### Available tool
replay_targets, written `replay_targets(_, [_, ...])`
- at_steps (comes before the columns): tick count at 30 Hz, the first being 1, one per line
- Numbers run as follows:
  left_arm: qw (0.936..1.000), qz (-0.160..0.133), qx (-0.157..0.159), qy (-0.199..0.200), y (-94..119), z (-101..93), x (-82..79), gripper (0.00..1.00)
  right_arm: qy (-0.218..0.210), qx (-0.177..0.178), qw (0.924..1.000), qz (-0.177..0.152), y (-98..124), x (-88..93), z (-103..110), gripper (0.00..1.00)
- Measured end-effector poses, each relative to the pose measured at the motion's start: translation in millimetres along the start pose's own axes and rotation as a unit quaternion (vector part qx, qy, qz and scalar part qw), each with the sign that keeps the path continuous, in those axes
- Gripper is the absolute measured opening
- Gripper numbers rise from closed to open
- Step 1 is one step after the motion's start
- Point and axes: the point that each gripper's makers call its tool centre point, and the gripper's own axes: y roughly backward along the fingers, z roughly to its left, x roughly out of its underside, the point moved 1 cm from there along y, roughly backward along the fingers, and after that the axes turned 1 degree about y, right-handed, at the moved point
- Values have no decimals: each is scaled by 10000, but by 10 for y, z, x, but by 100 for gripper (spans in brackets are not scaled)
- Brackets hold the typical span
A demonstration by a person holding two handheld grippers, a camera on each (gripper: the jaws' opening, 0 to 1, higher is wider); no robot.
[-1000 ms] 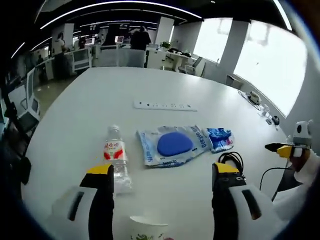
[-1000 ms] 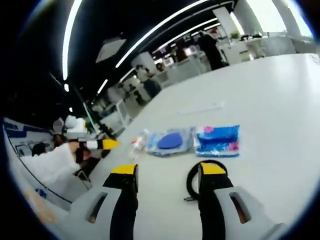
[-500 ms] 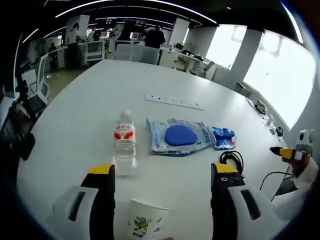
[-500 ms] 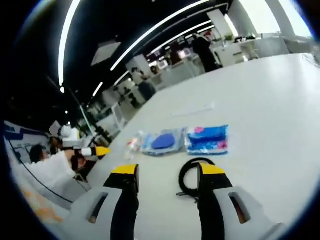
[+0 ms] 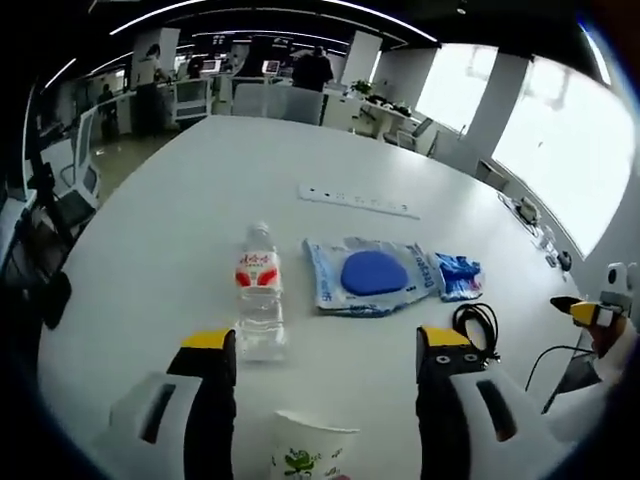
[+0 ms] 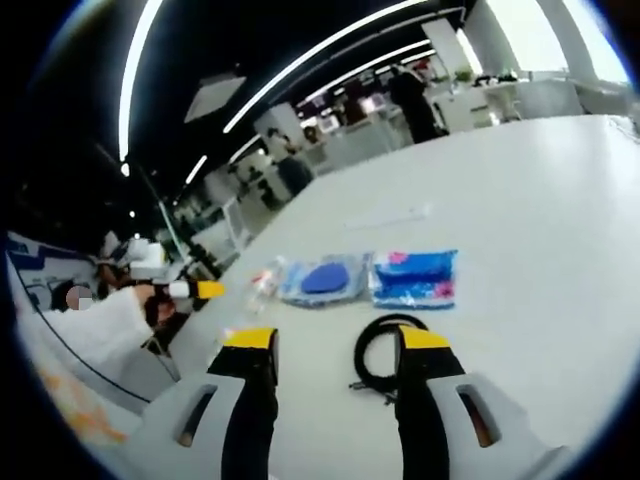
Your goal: Arrange the tabletop items into an orderly group along one side of the table until the central work area is clear of visible clutter.
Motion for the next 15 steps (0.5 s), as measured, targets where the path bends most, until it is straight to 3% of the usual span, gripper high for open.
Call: replay_targets(15, [9974,545,-374,298,-606,474,-196,62,-169,264,9994,146,-90,44,-127,45])
